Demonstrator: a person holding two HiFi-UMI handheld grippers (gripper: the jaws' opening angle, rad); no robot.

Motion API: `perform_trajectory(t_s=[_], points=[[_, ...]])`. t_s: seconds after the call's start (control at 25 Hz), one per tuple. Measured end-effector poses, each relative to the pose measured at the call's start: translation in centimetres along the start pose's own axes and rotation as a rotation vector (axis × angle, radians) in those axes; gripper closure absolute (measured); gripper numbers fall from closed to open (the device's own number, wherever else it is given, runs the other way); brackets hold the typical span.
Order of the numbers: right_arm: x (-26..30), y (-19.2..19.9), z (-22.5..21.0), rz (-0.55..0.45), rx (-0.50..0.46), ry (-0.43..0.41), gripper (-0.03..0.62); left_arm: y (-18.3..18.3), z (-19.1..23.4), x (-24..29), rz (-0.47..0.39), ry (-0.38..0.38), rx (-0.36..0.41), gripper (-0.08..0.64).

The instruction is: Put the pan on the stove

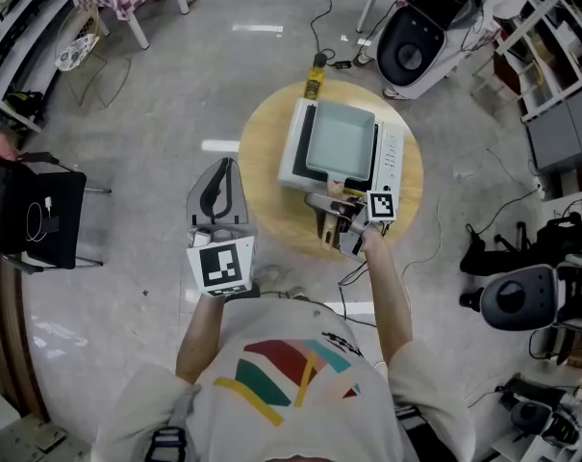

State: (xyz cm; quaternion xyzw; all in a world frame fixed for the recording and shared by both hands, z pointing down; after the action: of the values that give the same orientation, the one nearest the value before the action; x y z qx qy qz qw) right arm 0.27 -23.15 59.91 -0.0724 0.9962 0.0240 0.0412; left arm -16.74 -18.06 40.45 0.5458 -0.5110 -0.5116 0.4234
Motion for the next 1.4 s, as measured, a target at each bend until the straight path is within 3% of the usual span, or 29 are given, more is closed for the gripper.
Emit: perform_trajectory(t_s=[0.2, 0.64, 0.8, 1.04, 1.12, 1.28, 1.4], points=[[-1.0, 0.1, -0.4, -0.029, 0.0, 0.006, 0.525, 0.3, 0.1, 0.1, -0.02, -0.001, -0.004, 0.549], [-4.6, 0.7, -0.2, -0.131, -0.005, 0.025, 0.514, 1.0, -1.8, 1.6, 0.0, 0.072, -0.042, 0.549], [-6.6, 1.0, -0.4, -0.201, 0.005, 0.03, 0.509, 1.8, -3.0, 2.1, 0.034, 0.12, -0.063, 0.549], [-10.4, 1.4, -0.5, -0.31, 0.02, 0.07, 0.509, 1.4, -4.7, 3.6, 0.017, 0.189, -0.085, 0.549], [-11.8, 1.9, -0.9, -0.343, 0.016, 0.144, 0.509, 1.6, -5.3, 4.0, 0.018, 0.215, -0.089, 0.549], [-13.8, 2.8, -1.7, -0.331, -0.093, 0.421, 0.525, 1.9, -6.5, 4.6, 0.016, 0.259, -0.091, 0.549], [-14.3, 3.2, -1.0, -0.293, -0.142, 0.524, 0.571, 2.0, -7.4, 4.9, 0.005, 0.288, -0.088, 0.549]])
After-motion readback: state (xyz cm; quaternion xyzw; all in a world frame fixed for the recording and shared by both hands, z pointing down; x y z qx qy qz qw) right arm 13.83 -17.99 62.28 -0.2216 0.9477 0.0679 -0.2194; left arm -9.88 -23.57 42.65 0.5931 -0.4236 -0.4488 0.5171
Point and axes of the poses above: the fingertips, and each gripper's own axes: x forward along the fingers, z to its left, y out of its underside, the point moved 3 cm from there along -x, backward along the fingers, and after that the axes turned 4 degrees about -z, right-handed, at the moved point
